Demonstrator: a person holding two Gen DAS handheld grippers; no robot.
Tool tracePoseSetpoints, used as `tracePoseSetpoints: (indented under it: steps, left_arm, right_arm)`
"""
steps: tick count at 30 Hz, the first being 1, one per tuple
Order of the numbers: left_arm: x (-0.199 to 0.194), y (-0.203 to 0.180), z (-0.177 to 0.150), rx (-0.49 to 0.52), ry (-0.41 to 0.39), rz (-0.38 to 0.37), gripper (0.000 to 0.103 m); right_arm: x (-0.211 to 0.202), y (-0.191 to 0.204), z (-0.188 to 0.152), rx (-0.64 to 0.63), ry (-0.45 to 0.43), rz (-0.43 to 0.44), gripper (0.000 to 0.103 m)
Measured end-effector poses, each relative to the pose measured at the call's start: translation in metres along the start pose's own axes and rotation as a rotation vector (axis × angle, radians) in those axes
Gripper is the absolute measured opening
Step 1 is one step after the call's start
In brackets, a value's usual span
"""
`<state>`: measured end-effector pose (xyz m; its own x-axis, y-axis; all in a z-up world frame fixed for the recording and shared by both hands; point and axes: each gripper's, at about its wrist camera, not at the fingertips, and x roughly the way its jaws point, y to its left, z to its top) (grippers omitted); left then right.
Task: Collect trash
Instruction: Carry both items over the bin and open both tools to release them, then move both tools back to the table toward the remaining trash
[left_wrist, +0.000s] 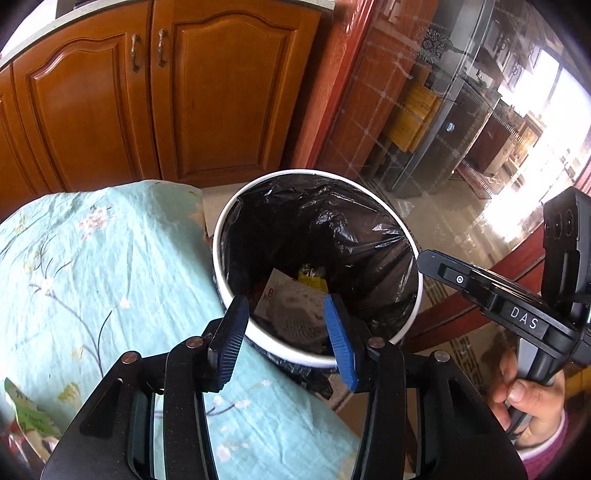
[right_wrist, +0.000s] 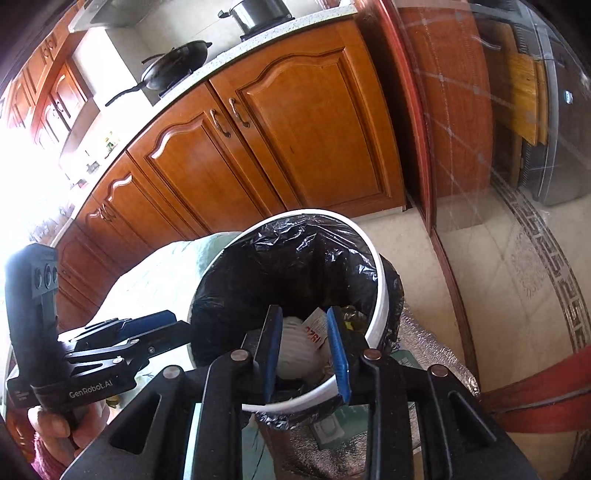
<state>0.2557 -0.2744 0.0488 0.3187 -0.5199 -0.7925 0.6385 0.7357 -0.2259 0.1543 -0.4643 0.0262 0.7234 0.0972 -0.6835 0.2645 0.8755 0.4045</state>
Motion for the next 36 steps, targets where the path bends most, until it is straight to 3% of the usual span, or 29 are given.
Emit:
tracePoseSetpoints:
  steps: [4, 9, 20, 31, 36]
  left_arm:
    - [-0.021, 0.011, -0.019, -0.033, -0.038, 0.012, 0.048]
    - [-0.055, 0.033, -0.053, -0.11, -0.107, 0.031, 0.049]
    - [-0.12, 0.095, -0.125, -0.274, -0.193, 0.112, 0.049]
    - [-0.163, 0.143, -0.199, -0.375, -0.219, 0.235, 0.049]
    - [-0.172, 0.161, -0.22, -0.425, -0.218, 0.257, 0.049]
  right_arm:
    - [-0.009, 0.009, -0.008, 0.001, -0.011, 0.035, 0.037]
    - [-0.019, 0.031, -0.026, -0.01, -0.052, 0.111, 0.07]
    - [-0.012, 0.097, -0.071, -0.07, 0.002, 0.236, 0.071]
    - [0.011, 0.158, -0.11, -0.151, 0.094, 0.312, 0.071]
    - [0.02, 0.183, -0.118, -0.198, 0.122, 0.331, 0.071]
